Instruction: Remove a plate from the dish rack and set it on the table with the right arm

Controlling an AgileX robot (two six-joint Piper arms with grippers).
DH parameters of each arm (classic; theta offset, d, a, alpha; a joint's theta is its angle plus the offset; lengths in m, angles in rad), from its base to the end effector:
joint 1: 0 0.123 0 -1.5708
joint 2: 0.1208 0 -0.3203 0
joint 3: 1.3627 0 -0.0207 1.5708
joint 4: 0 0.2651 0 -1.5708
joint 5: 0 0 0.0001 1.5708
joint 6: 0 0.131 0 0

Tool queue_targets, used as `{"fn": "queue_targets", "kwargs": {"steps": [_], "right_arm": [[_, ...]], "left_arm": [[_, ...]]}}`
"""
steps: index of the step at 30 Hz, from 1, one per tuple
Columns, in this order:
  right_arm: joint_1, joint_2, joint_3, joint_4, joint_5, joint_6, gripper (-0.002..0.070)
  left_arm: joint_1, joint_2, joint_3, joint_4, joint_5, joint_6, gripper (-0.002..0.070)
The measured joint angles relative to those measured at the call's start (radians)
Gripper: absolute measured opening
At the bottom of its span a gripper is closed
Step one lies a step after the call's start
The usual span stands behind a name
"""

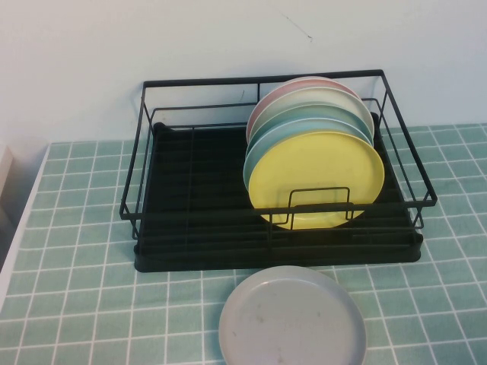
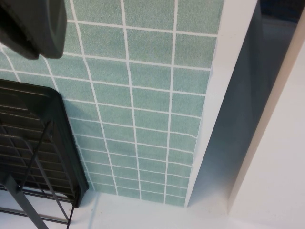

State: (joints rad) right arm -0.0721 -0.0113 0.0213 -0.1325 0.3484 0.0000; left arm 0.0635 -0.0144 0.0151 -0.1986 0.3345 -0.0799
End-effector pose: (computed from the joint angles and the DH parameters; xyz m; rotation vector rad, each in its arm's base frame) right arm 0.0699 -0.0110 0.1643 -0.0167 1.8425 -0.1793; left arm 0.0711 -0.0040 0.1692 -0.2539 1.7989 -0.2036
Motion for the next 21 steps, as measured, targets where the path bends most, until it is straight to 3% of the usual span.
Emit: {"fn": "queue_targets", "kwargs": {"steps": [13, 21], "right_arm": [[0.0, 0.0, 0.0, -0.031, -0.001, 0.0, -0.0003], [0.0, 0.0, 0.006, 0.554, -0.085, 0.285, -0.0003]], "left_arm": [[0.0, 0.0, 0.0, 0.0, 0.0, 0.0, -0.0003], [0.0, 0.0, 0.0, 0.0, 0.0, 0.0, -0.0003]]}}
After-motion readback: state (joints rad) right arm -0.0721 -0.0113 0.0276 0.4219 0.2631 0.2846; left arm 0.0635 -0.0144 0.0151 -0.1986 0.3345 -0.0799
